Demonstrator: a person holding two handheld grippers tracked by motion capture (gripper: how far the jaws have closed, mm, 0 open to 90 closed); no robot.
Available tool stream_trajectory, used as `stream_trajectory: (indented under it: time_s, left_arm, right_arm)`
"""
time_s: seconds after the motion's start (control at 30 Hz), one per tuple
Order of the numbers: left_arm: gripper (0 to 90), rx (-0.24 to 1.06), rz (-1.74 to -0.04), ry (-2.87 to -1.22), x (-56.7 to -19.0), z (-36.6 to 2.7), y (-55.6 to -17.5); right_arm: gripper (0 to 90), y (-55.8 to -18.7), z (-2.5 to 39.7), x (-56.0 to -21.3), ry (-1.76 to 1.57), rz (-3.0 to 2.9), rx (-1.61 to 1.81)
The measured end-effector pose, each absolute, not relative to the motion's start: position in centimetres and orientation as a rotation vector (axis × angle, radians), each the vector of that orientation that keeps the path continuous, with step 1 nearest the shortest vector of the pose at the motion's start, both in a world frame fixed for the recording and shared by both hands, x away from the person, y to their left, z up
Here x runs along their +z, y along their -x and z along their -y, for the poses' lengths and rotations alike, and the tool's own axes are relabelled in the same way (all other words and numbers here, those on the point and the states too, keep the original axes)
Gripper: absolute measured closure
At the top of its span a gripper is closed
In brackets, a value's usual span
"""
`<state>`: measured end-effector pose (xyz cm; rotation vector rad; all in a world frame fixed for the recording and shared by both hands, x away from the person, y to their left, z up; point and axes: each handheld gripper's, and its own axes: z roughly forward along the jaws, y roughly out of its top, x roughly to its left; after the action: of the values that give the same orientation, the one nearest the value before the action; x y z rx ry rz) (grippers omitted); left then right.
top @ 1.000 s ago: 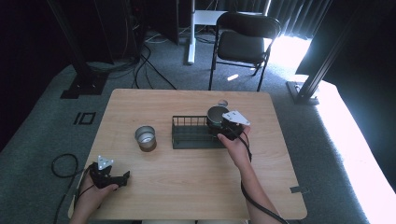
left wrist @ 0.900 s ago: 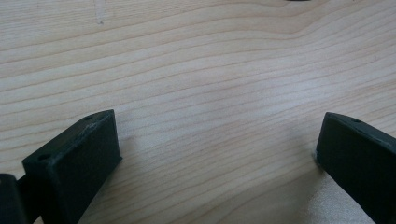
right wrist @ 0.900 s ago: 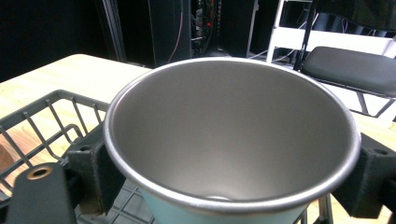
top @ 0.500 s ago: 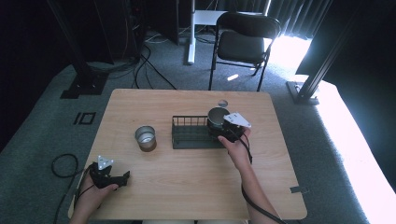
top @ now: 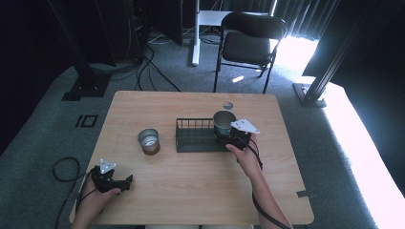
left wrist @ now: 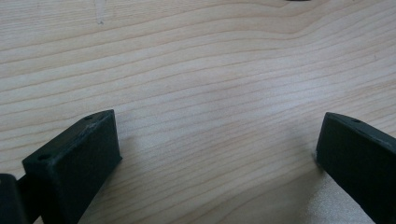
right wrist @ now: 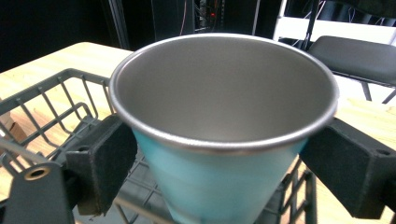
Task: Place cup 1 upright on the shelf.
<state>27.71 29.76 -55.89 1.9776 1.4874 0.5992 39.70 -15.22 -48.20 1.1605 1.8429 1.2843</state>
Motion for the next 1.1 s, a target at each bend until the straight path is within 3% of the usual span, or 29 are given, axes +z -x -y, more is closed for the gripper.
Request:
stream_trajectory:
  time_s: [1.1]
  left_arm:
    - [0.6, 0.599, -1.487, -1.977, -55.9, -29.8, -27.7]
  right_arm:
    - [11.6, -35.1, 20.6, -49.5, -1.153, -1.893, 1.275]
